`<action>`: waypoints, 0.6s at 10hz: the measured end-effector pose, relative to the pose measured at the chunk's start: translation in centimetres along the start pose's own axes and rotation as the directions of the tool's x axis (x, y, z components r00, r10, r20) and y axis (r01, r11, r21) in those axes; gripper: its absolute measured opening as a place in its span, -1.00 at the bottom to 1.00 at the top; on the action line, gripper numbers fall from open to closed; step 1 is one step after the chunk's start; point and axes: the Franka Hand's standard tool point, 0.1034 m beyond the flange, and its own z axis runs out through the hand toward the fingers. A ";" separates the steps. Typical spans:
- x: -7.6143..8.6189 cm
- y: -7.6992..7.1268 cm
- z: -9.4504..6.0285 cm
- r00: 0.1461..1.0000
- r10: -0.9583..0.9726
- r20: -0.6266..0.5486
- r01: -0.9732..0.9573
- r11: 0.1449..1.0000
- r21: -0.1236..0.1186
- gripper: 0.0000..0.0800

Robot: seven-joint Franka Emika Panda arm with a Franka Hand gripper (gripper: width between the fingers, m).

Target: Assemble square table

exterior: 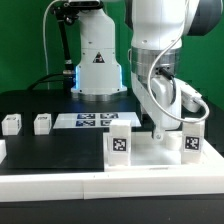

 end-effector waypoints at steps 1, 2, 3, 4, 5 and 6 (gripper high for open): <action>0.0 0.1 0.4 1.000 -0.001 -0.005 0.001 1.000 -0.004 0.62; 0.1 0.3 0.7 1.000 -0.003 -0.007 0.003 1.000 -0.009 0.62; 0.2 0.2 0.9 1.000 -0.007 -0.011 0.007 1.000 -0.006 0.62; 0.3 0.2 1.2 1.000 -0.010 -0.017 0.010 1.000 -0.002 0.62; 0.4 0.2 1.5 1.000 -0.013 -0.021 0.013 1.000 -0.002 0.62; 0.4 0.2 1.5 1.000 -0.017 -0.021 0.017 1.000 -0.003 0.62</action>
Offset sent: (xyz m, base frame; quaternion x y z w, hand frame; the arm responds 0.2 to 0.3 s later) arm -0.0041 -0.0051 -0.0111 0.0007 0.0146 -0.0212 0.9997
